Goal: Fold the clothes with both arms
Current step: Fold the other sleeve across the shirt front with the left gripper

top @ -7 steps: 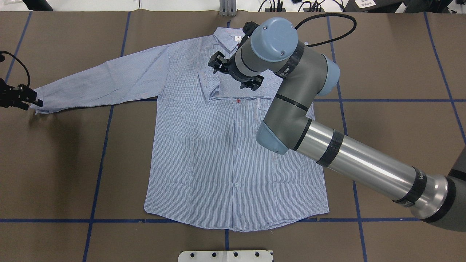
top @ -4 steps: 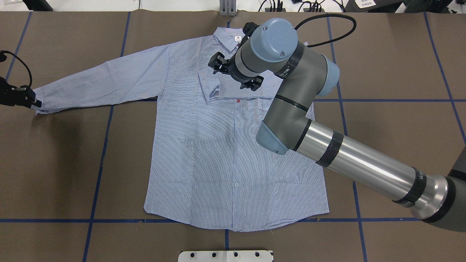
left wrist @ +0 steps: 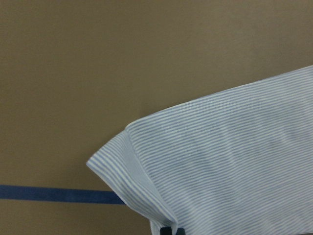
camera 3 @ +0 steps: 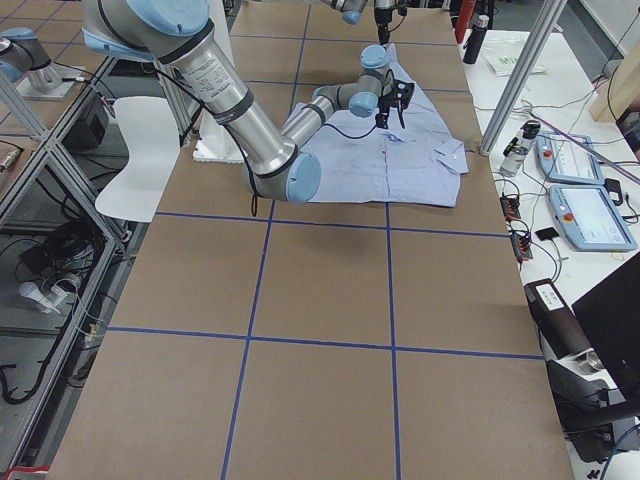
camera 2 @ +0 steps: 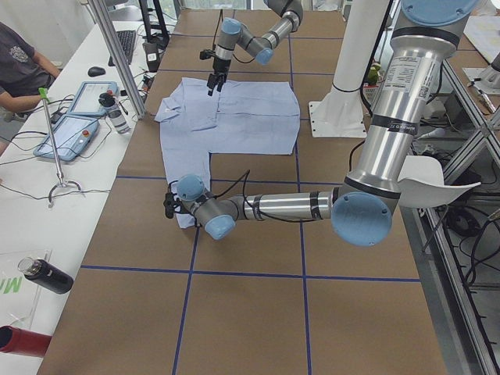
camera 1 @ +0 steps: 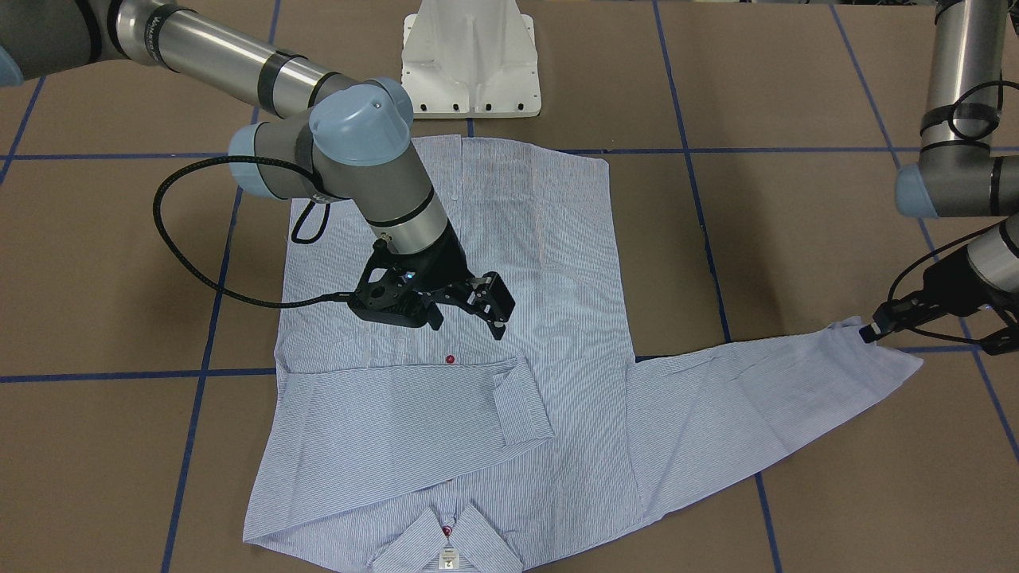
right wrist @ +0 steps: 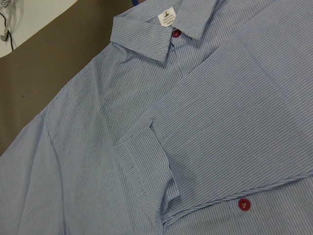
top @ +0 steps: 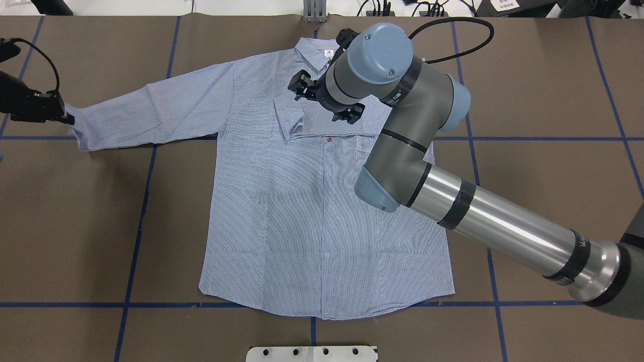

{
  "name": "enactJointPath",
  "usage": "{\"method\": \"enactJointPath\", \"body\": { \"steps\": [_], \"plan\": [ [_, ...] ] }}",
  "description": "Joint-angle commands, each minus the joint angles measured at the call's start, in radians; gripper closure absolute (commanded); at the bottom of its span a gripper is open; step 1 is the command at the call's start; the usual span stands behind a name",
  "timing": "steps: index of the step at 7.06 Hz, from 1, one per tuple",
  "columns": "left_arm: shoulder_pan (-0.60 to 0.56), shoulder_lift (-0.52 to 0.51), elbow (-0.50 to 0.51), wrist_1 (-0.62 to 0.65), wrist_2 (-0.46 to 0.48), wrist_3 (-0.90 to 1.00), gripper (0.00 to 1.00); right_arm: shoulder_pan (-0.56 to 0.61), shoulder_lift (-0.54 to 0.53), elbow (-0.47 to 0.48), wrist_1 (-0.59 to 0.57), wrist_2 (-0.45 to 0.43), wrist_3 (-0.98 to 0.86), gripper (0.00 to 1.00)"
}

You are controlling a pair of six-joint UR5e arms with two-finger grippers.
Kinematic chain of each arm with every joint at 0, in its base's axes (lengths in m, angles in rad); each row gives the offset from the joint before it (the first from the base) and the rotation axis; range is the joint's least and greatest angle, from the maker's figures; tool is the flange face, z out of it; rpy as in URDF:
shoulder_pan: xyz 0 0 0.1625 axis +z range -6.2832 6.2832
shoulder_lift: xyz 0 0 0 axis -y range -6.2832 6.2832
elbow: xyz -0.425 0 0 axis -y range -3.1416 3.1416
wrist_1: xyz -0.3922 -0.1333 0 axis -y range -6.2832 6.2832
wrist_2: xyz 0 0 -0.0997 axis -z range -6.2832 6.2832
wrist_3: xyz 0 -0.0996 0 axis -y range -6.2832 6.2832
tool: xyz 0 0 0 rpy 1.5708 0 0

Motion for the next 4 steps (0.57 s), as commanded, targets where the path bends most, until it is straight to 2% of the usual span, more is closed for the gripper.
{"method": "enactJointPath", "body": {
  "steps": [1,2,4],
  "plan": [
    [0.004,-0.125,-0.115,0.142,0.002,-0.206,1.0,0.05,-0.119,0.118,-0.002,0.026,-0.005,0.0],
    [0.061,-0.204,-0.12,0.142,0.013,-0.348,1.0,0.098,-0.209,0.186,-0.005,0.063,-0.031,0.0],
    [0.187,-0.352,-0.117,0.136,0.089,-0.581,1.0,0.217,-0.351,0.254,-0.007,0.183,-0.208,0.0]
  ]
}}
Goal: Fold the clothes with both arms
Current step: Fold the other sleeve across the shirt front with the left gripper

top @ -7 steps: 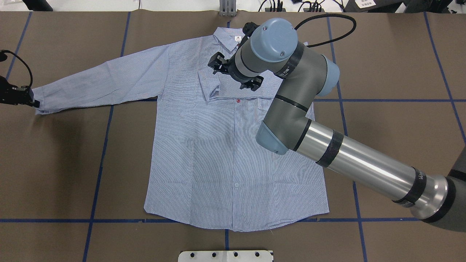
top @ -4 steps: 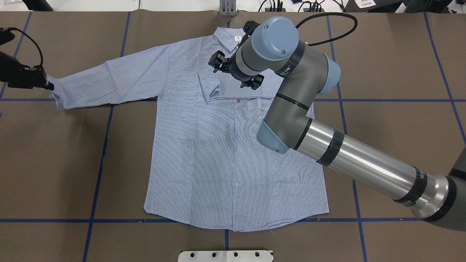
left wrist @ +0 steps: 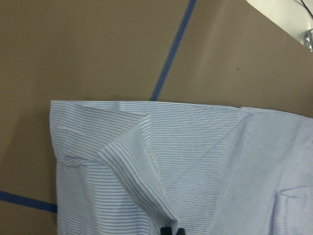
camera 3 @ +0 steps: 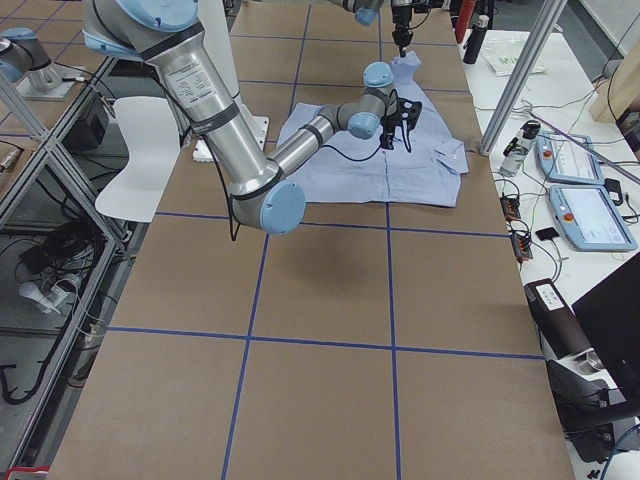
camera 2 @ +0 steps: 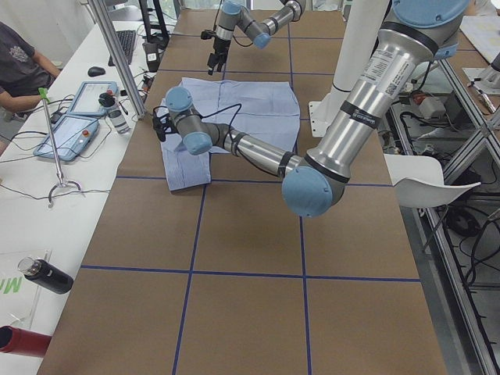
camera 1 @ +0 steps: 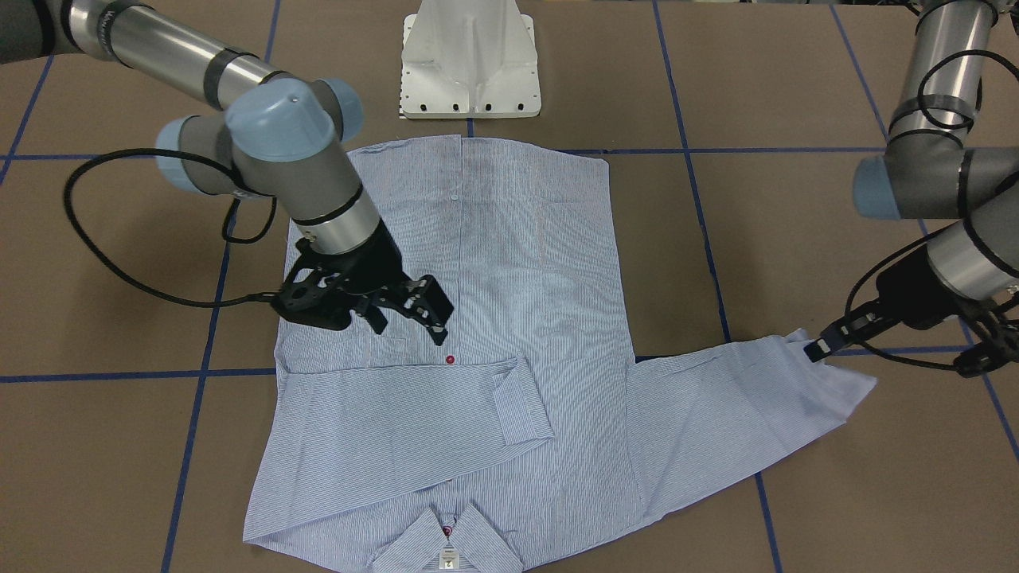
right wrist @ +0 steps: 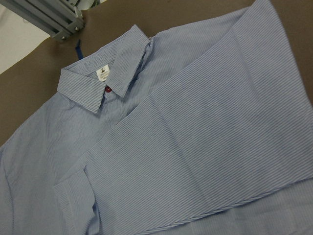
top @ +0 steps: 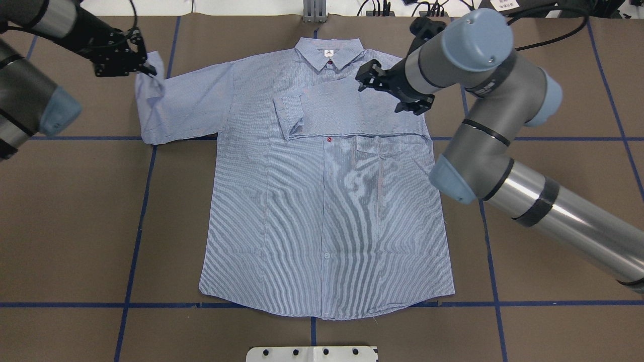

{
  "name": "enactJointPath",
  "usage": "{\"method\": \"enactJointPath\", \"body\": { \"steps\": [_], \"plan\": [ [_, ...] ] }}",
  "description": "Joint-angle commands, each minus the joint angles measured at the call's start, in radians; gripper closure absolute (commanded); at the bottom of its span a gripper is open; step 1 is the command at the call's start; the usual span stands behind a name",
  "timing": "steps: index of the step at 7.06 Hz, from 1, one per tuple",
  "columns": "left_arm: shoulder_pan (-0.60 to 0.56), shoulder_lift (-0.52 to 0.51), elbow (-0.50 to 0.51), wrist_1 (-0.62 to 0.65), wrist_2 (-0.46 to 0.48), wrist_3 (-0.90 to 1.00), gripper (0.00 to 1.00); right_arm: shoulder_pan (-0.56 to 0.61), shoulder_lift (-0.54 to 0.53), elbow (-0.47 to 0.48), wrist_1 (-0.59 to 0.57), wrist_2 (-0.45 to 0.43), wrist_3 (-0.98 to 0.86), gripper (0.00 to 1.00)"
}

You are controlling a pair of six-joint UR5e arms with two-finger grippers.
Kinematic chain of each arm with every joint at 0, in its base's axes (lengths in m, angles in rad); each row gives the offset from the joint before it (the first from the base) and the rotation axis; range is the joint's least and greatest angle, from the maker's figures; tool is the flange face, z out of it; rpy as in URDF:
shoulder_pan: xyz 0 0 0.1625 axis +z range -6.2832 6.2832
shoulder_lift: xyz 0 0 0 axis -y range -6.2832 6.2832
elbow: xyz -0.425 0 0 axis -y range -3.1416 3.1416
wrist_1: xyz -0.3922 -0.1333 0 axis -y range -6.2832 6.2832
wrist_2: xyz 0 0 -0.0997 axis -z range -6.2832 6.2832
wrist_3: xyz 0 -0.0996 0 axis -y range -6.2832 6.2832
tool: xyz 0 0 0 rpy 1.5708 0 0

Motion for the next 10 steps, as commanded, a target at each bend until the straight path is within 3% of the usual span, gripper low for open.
{"method": "enactJointPath", "body": {
  "steps": [1,2,3,4,6,9,10],
  "plan": [
    [0.135,-0.162,0.001,-0.005,0.1,-0.233,1.0,0.146,-0.143,0.057,0.001,0.161,-0.167,0.0],
    [0.216,-0.233,0.004,-0.006,0.195,-0.286,1.0,0.209,-0.184,0.062,0.003,0.239,-0.23,0.0],
    [0.29,-0.325,0.044,-0.011,0.313,-0.365,1.0,0.235,-0.223,0.06,0.006,0.269,-0.285,0.0],
    [0.33,-0.414,0.123,-0.011,0.365,-0.389,1.0,0.239,-0.232,0.059,0.007,0.267,-0.296,0.0],
    [0.387,-0.434,0.138,-0.028,0.43,-0.437,1.0,0.236,-0.229,0.054,0.006,0.264,-0.297,0.0],
    [0.413,-0.433,0.135,-0.034,0.438,-0.44,0.99,0.235,-0.229,0.057,0.006,0.266,-0.297,0.0],
    [0.423,-0.433,0.135,-0.035,0.438,-0.44,0.75,0.237,-0.229,0.059,0.006,0.266,-0.297,0.0]
  ]
}}
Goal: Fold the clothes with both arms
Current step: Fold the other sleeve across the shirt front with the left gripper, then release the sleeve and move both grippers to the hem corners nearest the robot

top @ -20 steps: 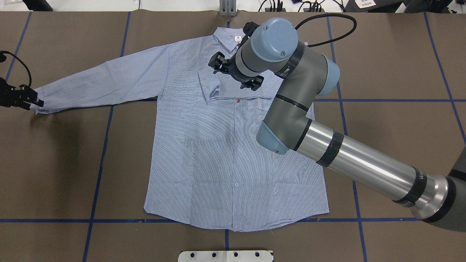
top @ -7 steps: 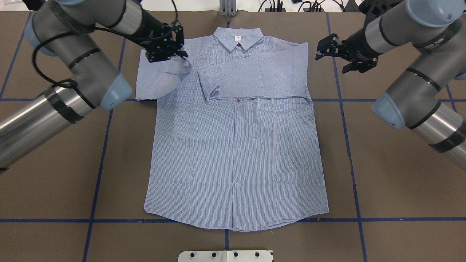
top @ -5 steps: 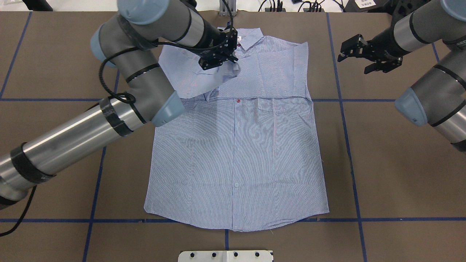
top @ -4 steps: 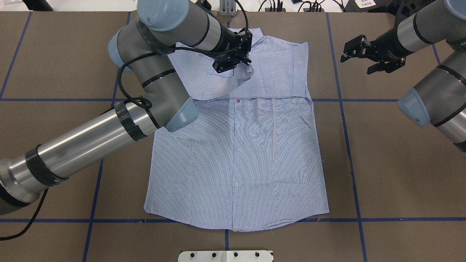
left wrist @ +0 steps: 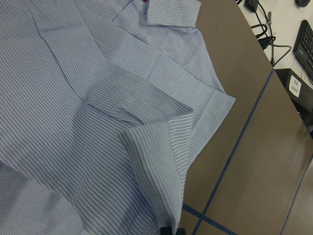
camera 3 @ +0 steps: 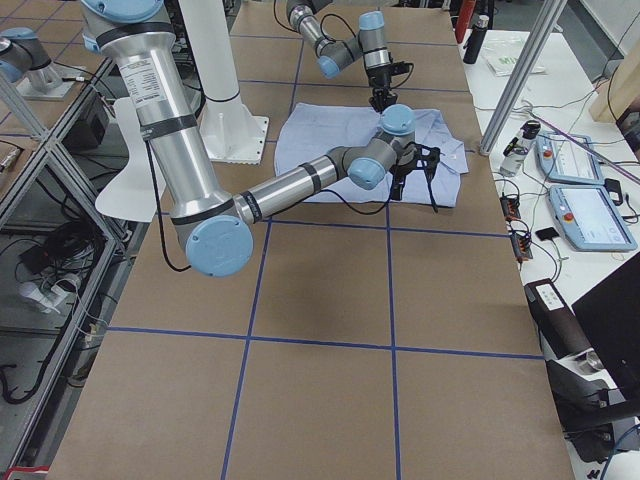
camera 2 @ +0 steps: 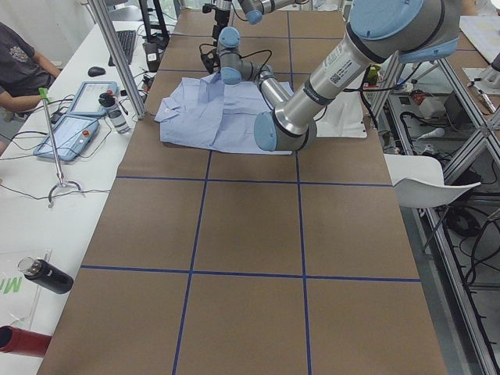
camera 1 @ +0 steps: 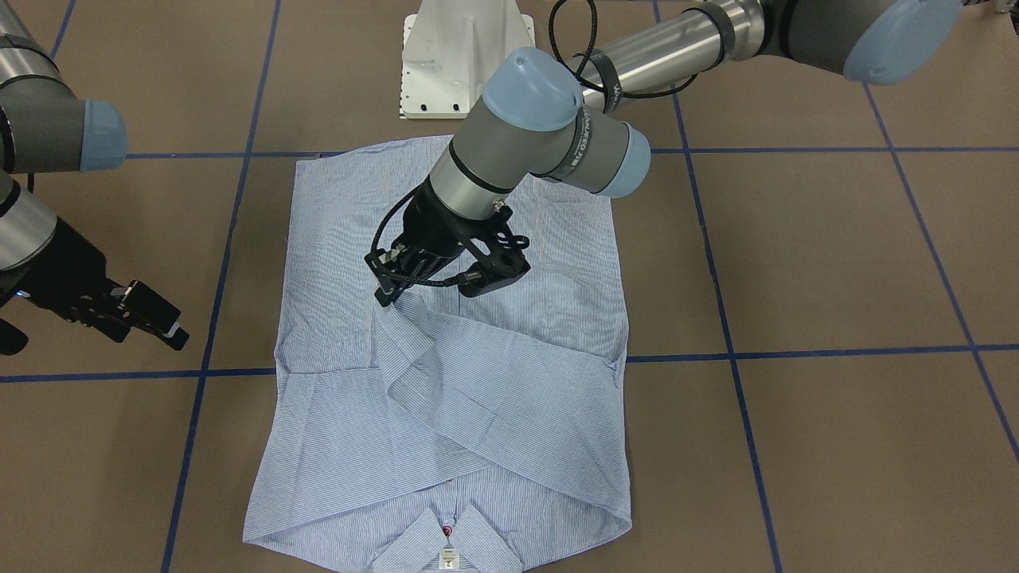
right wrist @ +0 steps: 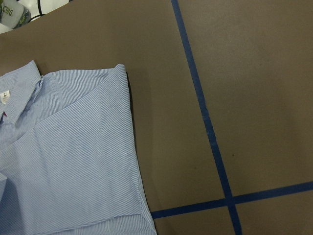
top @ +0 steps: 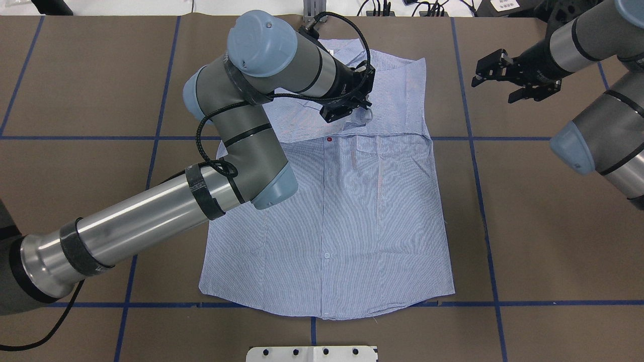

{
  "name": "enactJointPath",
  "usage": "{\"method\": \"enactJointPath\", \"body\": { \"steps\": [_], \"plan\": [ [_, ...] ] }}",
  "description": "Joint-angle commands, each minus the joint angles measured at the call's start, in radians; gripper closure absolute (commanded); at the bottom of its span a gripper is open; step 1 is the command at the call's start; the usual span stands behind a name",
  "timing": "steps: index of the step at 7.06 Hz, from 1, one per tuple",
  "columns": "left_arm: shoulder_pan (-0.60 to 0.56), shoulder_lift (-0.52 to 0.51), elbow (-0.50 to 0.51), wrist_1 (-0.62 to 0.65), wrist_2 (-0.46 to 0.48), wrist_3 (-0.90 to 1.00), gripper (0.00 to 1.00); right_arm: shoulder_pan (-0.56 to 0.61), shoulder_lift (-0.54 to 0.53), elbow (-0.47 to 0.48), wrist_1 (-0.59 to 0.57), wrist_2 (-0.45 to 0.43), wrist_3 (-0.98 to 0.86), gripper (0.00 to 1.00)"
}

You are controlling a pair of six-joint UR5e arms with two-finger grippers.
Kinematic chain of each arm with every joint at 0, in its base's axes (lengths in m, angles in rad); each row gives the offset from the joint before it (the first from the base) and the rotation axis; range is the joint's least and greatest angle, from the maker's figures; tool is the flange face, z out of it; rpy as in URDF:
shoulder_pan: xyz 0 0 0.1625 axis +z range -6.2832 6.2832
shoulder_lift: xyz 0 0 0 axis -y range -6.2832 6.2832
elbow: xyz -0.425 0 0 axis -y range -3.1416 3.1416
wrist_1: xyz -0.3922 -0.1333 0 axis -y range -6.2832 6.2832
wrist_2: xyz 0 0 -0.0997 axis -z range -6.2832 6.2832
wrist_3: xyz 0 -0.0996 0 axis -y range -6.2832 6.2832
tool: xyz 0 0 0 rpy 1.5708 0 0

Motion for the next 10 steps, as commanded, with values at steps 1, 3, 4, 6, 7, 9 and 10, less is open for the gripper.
{"method": "enactJointPath", "body": {
  "steps": [1,3,4,6,7,9,10],
  "plan": [
    [0.015,0.0,-0.002,-0.023,0.001,0.007,0.29,0.0,-0.003,0.004,0.0,0.0,0.0,0.0],
    [0.013,0.044,-0.1,-0.02,-0.004,0.01,0.01,-0.009,-0.005,0.011,0.005,-0.004,0.023,0.0],
    [0.012,0.13,-0.229,-0.017,-0.007,0.013,0.01,-0.046,-0.005,0.03,0.006,-0.015,0.067,0.0],
    [0.004,0.285,-0.407,-0.002,-0.019,0.053,0.01,-0.209,0.001,0.101,0.006,-0.207,0.267,0.0],
    [-0.011,0.355,-0.471,0.029,-0.027,0.153,0.02,-0.311,-0.006,0.149,-0.003,-0.311,0.396,0.0],
    [-0.051,0.489,-0.548,0.03,-0.025,0.3,0.02,-0.521,-0.119,0.247,-0.003,-0.459,0.646,0.0],
    [-0.06,0.501,-0.553,0.03,-0.018,0.318,0.02,-0.663,-0.238,0.33,0.003,-0.584,0.729,0.0]
  ]
}}
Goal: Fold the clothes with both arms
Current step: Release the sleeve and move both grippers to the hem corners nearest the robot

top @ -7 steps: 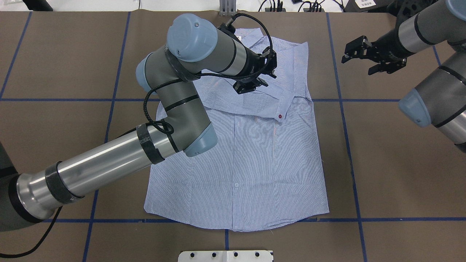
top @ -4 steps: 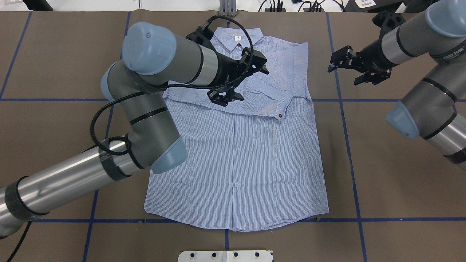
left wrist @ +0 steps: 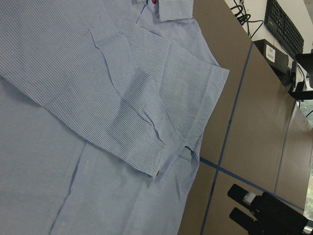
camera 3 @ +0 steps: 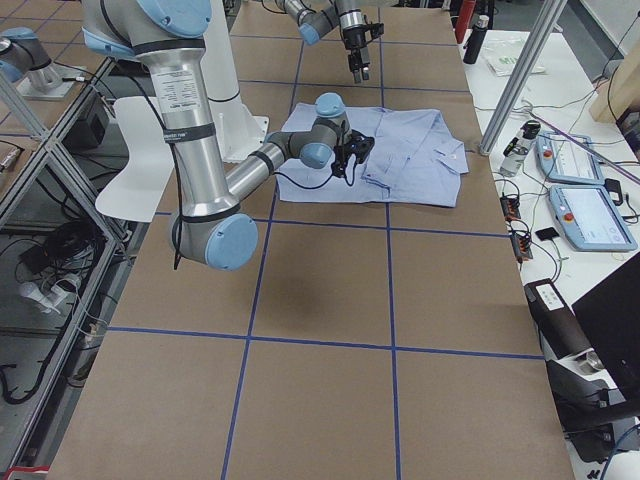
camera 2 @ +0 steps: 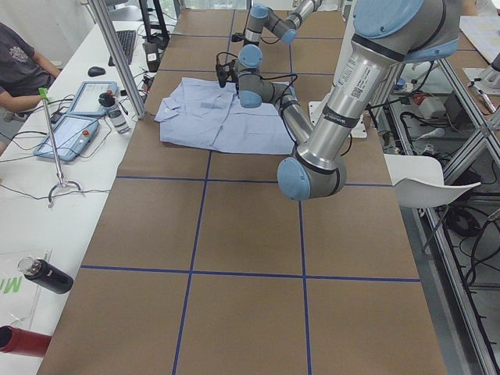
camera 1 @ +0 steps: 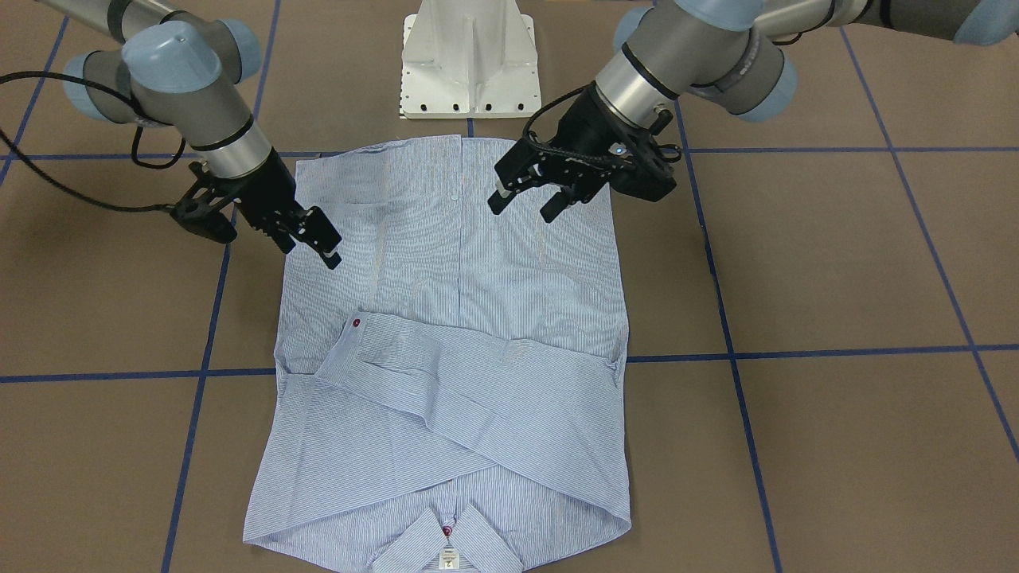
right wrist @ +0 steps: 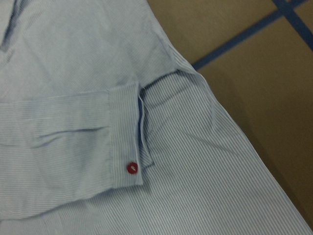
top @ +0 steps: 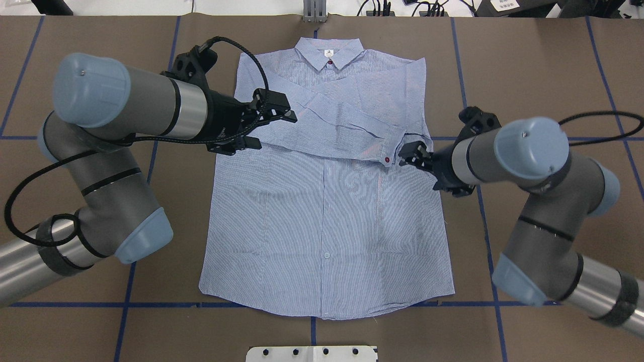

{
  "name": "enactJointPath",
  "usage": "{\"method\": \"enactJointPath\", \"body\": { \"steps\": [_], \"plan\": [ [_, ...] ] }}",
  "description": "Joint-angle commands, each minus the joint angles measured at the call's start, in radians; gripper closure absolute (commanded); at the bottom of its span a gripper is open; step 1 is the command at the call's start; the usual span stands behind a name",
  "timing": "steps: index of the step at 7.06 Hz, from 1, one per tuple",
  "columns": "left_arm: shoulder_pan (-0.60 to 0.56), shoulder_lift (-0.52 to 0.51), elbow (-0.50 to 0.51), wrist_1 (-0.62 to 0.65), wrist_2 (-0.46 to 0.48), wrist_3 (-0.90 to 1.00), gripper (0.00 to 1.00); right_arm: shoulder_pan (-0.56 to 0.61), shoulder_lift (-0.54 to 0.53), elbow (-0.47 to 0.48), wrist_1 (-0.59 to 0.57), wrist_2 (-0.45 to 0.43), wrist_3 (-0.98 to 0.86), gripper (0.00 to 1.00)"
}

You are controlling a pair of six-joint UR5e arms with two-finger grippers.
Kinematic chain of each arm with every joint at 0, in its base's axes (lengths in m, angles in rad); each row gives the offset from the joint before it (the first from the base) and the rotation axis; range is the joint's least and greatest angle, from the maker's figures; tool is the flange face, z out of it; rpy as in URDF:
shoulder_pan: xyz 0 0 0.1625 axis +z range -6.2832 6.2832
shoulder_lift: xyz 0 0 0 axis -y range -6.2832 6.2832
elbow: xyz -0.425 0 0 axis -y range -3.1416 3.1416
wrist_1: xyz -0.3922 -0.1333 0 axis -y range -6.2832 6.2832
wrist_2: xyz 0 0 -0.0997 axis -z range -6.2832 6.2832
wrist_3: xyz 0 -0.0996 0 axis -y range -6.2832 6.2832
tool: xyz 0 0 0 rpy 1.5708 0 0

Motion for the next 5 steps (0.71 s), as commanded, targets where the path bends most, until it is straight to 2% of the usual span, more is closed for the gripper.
{"method": "enactJointPath", "body": {
  "steps": [1,2,3,4,5],
  "plan": [
    [-0.033,0.038,-0.062,0.004,0.006,0.044,0.02,-0.278,-0.143,0.108,0.008,-0.28,0.279,0.0],
    [-0.033,0.036,-0.085,0.006,0.008,0.042,0.02,-0.336,-0.171,0.16,0.002,-0.324,0.336,0.01],
    [-0.033,0.036,-0.09,0.006,0.012,0.042,0.02,-0.353,-0.264,0.217,0.004,-0.324,0.338,0.02],
    [-0.031,0.039,-0.096,0.006,0.052,0.042,0.02,-0.381,-0.3,0.222,0.005,-0.327,0.356,0.03],
    [-0.033,0.041,-0.106,0.006,0.052,0.042,0.02,-0.404,-0.317,0.216,0.005,-0.33,0.377,0.06]
  ]
}}
